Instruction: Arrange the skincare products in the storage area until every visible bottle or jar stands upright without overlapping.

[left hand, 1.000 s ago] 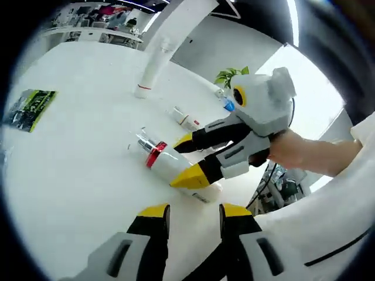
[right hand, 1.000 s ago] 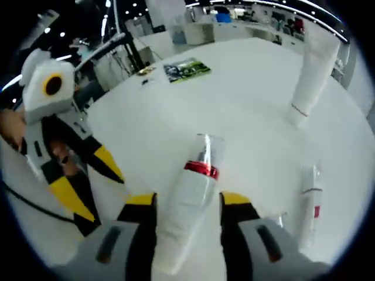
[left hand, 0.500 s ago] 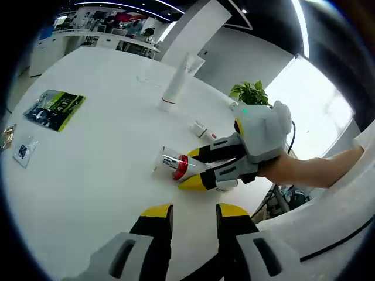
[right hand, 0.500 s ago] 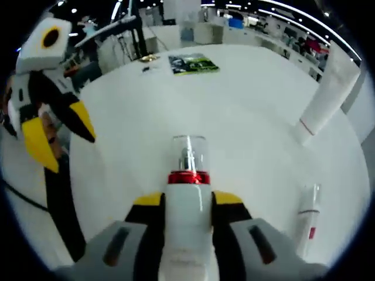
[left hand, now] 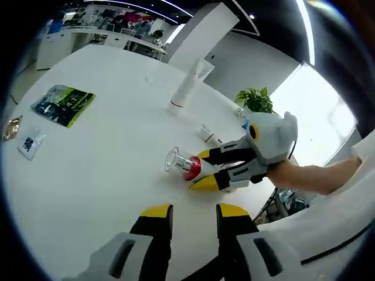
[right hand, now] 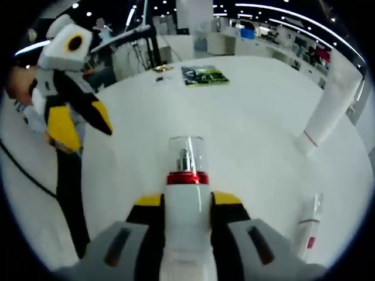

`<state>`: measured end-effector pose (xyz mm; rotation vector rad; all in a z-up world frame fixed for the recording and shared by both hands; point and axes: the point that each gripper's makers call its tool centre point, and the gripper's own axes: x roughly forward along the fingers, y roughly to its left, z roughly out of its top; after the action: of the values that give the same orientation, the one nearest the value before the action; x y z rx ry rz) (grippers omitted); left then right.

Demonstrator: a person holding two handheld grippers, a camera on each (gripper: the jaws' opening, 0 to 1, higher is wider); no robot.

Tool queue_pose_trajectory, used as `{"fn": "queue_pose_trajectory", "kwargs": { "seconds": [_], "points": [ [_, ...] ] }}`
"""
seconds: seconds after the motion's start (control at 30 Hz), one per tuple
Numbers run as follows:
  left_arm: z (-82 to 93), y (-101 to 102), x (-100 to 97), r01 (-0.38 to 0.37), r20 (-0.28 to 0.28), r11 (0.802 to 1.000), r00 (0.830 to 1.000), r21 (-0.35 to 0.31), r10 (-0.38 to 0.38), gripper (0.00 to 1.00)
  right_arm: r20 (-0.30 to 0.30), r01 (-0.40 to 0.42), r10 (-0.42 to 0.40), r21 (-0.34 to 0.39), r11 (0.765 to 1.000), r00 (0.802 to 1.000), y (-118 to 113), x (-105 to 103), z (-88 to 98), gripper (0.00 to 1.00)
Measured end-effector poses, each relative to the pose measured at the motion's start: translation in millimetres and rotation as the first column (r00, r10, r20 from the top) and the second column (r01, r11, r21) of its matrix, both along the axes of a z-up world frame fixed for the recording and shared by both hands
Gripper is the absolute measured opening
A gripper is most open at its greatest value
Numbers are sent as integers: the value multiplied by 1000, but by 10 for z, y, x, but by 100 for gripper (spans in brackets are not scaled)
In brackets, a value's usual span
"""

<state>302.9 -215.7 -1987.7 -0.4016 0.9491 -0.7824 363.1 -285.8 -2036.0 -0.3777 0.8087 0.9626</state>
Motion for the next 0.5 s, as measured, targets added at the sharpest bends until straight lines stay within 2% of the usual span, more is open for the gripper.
{"fn": "queue_pose_trajectory", "kwargs": {
  "seconds": [0.1,0.2,0.33,0.43,0.5],
  "points": [
    [35,-14,38,-17,-3,1000,1000,-25,17,31,32,-9,7,37,999,999,57,9,141,26],
    [137,-61,131,-57,-6,995,998,-84,56,34,55,-19,15,73,997,998,118,1,272,26],
    [276,-106,292,-133,-18,975,991,-178,131,37,79,-21,11,132,991,997,191,-14,444,26],
    [323,-134,333,-138,-13,971,990,-196,138,38,97,-33,19,153,988,995,218,-44,511,26],
    [391,-206,355,-124,14,970,991,-211,130,42,110,-44,26,167,985,994,238,-65,554,26]
  ]
}}
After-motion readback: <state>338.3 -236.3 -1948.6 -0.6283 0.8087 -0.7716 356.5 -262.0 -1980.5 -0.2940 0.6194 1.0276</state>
